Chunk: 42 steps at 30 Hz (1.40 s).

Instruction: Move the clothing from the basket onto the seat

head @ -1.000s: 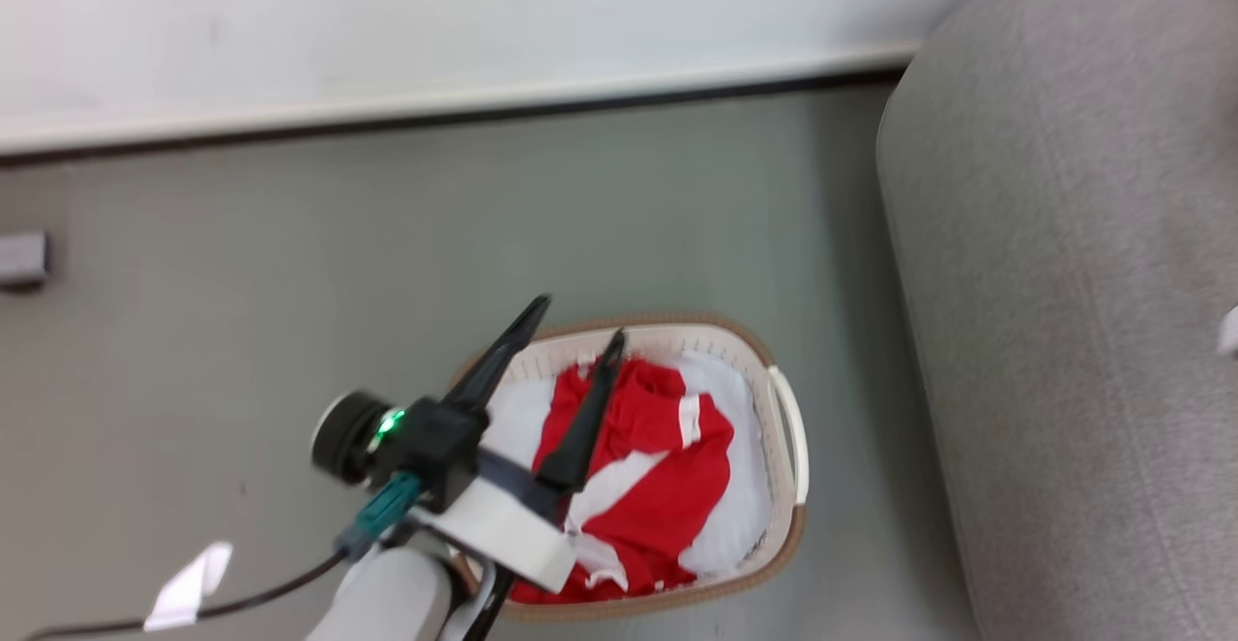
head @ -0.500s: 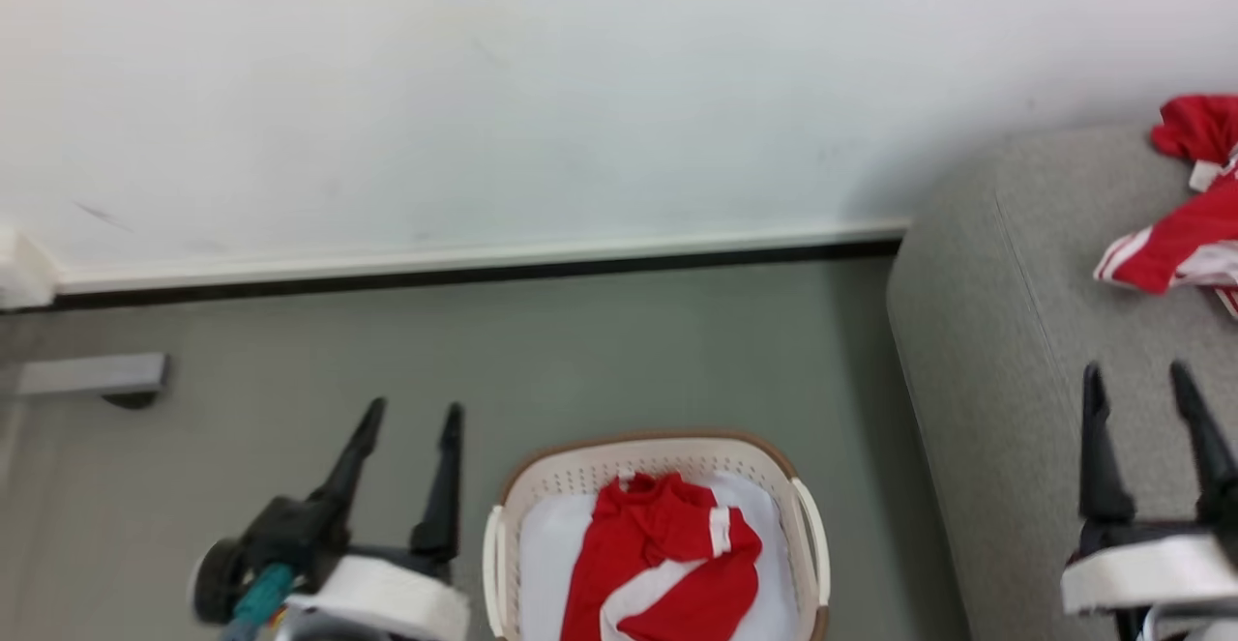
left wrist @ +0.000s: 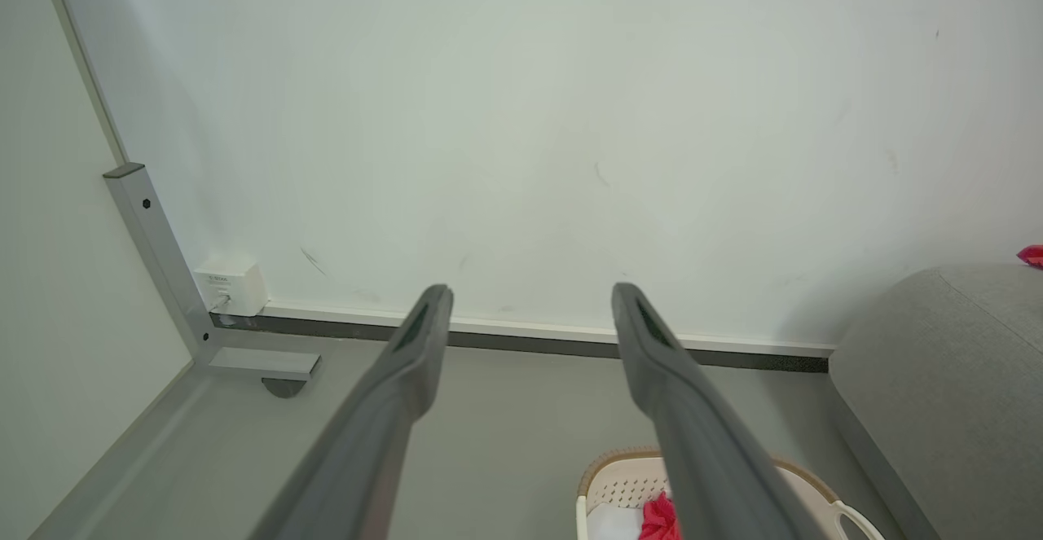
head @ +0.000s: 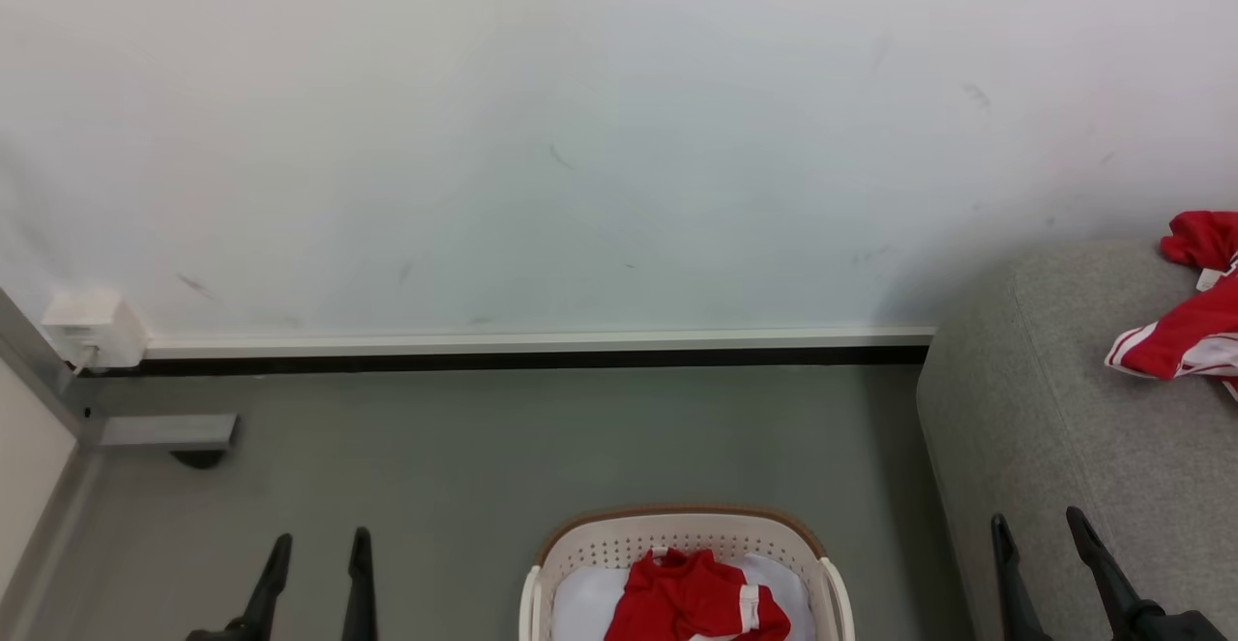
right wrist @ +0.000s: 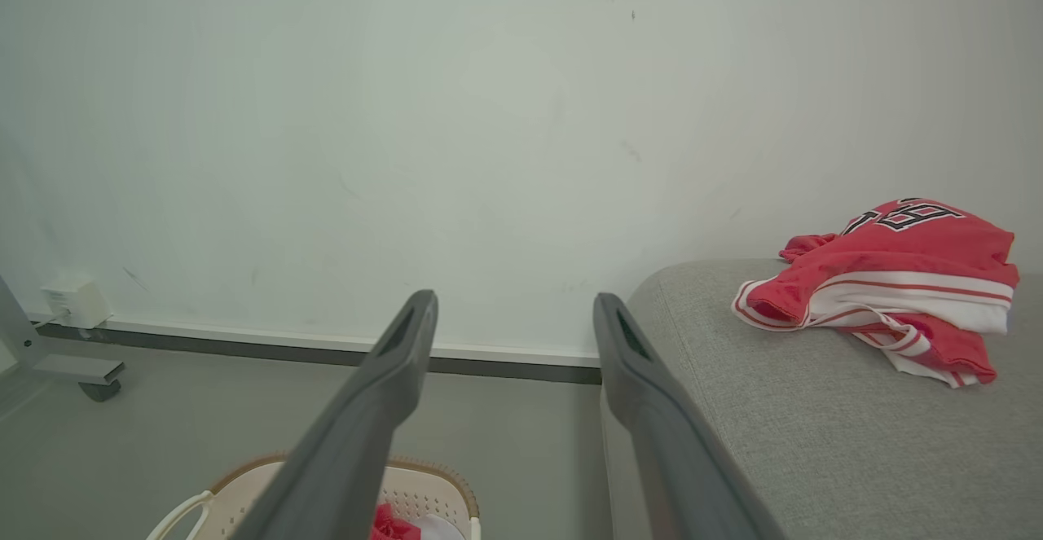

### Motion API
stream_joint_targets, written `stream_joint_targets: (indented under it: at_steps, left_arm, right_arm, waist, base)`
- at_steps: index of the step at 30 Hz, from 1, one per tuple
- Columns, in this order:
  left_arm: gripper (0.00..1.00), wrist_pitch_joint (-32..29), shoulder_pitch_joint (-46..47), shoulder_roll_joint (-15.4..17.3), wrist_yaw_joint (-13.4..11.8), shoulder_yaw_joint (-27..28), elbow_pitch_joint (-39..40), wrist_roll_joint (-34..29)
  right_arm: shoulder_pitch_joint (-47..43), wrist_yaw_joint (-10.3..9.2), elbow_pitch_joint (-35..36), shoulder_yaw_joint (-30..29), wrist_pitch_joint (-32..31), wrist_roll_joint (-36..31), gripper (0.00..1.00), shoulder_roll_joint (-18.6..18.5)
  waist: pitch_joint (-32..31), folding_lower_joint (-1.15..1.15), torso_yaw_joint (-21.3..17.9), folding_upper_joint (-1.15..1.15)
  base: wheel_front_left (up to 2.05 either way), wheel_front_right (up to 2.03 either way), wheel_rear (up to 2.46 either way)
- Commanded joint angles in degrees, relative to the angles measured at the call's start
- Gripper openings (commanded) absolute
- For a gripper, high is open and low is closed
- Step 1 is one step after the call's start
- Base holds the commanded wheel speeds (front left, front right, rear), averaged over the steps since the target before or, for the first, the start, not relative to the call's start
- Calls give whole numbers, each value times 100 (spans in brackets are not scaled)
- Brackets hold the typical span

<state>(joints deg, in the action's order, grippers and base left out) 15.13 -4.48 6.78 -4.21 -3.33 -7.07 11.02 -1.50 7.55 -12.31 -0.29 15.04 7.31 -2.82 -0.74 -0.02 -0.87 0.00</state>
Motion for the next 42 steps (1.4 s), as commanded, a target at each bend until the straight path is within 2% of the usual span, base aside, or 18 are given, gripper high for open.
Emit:
stream_joint_targets:
  at_steps: [1,6,15,20,26,34,42]
  left_arm:
    - [100,1,-61,-15,43,59,-22,-80]
    - [100,1,-33,-138,273,188,-85,-225]
    - [100,2,6,-264,477,372,-139,-356]
    - [100,2,150,-306,643,354,-182,-391]
    - [100,2,655,-326,825,39,-378,-589]
    - [100,-194,2066,-300,1028,-802,-1637,-1032]
    - [100,-1257,3388,-243,1121,-1429,-3256,-1355]
  right_arm:
    - [-82,-12,-25,-3,19,90,100,-15]
    - [-112,-12,-110,68,20,202,100,-14]
    - [-48,-12,-142,209,19,273,100,-14]
    - [143,-12,-31,176,19,219,100,-13]
    - [373,-12,164,59,19,146,100,-14]
    - [764,-12,546,-173,10,227,100,-8]
    - [1086,-12,1014,-138,9,474,100,-8]
  waist:
    - [-47,2,40,0]
    - [-101,2,25,0]
    - [-88,2,-86,0]
    - [93,2,-287,0]
    - [537,2,-620,0]
    - [1399,2,-1243,0]
    - [2417,2,-1761,0]
  base:
    - [0,0,0]
    - [0,0,0]
    - [0,0,0]
    - [0,0,0]
    - [0,0,0]
    - [0,0,0]
    - [0,0,0]
